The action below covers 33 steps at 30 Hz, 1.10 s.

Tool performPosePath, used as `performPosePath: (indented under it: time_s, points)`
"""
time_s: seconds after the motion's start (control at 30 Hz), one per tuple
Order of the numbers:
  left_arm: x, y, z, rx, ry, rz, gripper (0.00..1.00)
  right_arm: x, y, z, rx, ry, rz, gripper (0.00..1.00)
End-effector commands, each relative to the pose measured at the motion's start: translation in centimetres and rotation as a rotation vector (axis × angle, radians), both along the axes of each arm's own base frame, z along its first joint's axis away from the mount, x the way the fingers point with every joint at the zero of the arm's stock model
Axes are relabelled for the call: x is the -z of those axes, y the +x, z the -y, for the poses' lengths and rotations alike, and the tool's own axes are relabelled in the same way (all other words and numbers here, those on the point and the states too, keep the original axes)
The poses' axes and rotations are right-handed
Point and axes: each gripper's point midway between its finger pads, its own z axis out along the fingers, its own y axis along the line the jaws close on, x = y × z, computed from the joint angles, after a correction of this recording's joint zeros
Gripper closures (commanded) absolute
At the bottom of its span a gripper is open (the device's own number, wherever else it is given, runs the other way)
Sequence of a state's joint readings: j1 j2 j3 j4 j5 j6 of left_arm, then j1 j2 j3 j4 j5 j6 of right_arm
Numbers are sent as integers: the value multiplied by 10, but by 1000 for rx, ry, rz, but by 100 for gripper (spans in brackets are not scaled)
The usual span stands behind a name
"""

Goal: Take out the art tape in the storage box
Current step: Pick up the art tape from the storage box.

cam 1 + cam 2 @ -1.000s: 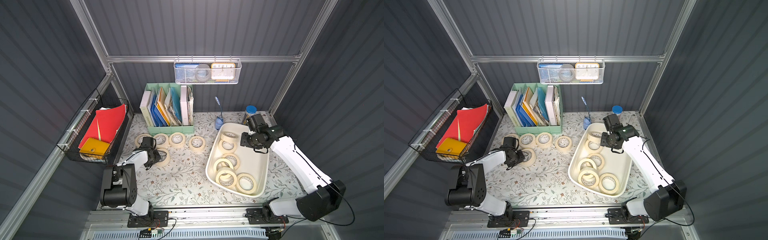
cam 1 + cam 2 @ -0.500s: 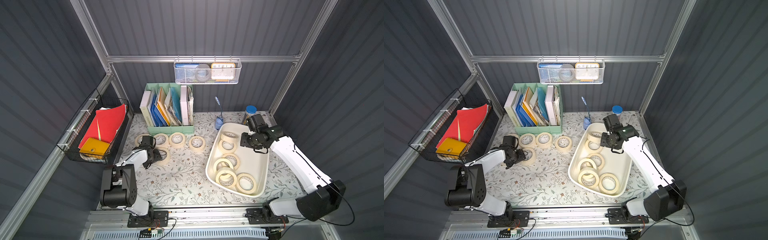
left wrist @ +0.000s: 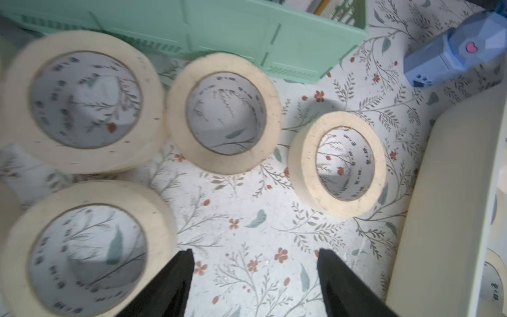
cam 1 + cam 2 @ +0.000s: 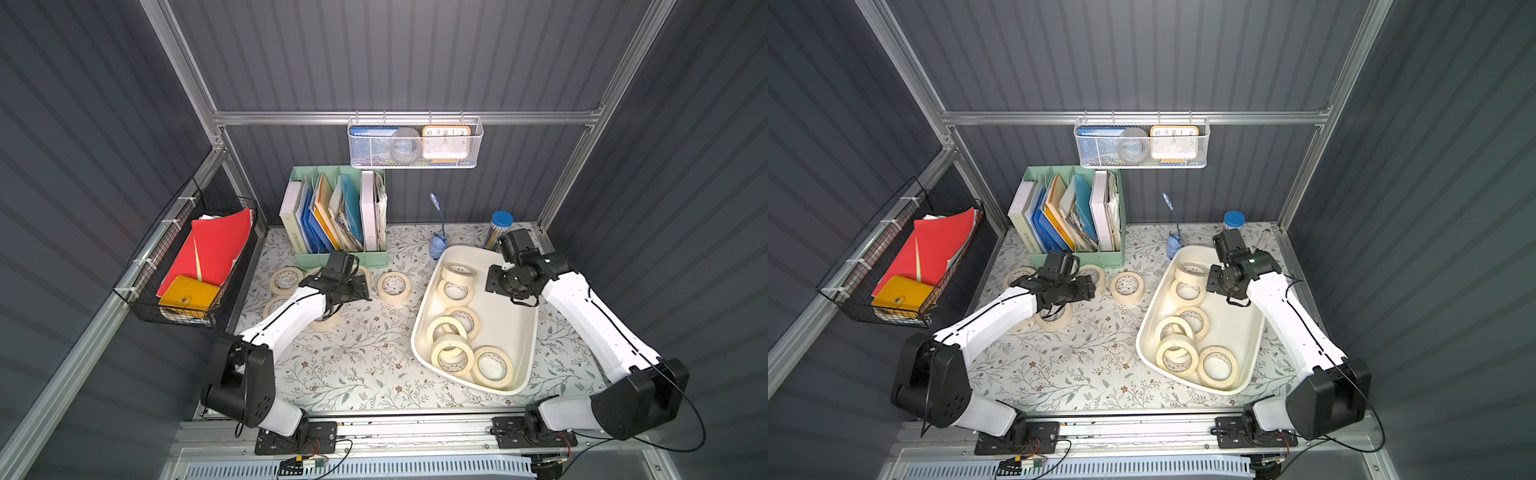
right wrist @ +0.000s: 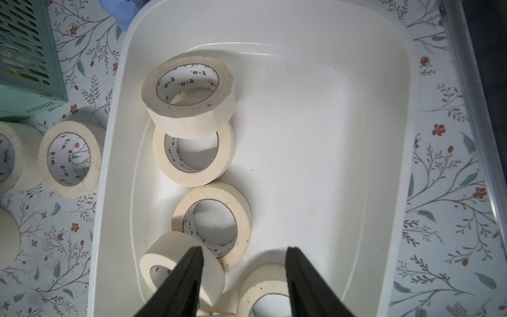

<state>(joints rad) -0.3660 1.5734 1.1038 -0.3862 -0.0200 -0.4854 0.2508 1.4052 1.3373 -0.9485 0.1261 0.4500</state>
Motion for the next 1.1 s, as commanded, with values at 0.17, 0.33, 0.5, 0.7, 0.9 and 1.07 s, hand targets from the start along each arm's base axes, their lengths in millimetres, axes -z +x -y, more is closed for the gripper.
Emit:
performPosePath:
  time_s: [0.17, 0.33, 0.5, 0.7, 0.9, 1.07]
  points:
    - [18, 29, 79, 129, -115, -3, 23, 48, -14, -19, -53, 74, -177, 45]
    - [38, 29, 111, 187, -147, -39, 22, 87, -32, -21, -40, 92, -242, 45]
    - [51, 27, 135, 224, -167, -65, 22, 105, -33, -29, -52, 107, -280, 45]
    - [62, 24, 141, 236, -136, -89, 22, 128, -31, -38, -67, 98, -327, 45]
    - [81, 25, 136, 254, -61, -131, 22, 159, -28, -34, -60, 59, -379, 45]
    - [91, 34, 131, 256, 10, -148, 22, 171, -27, -36, -59, 62, -392, 45]
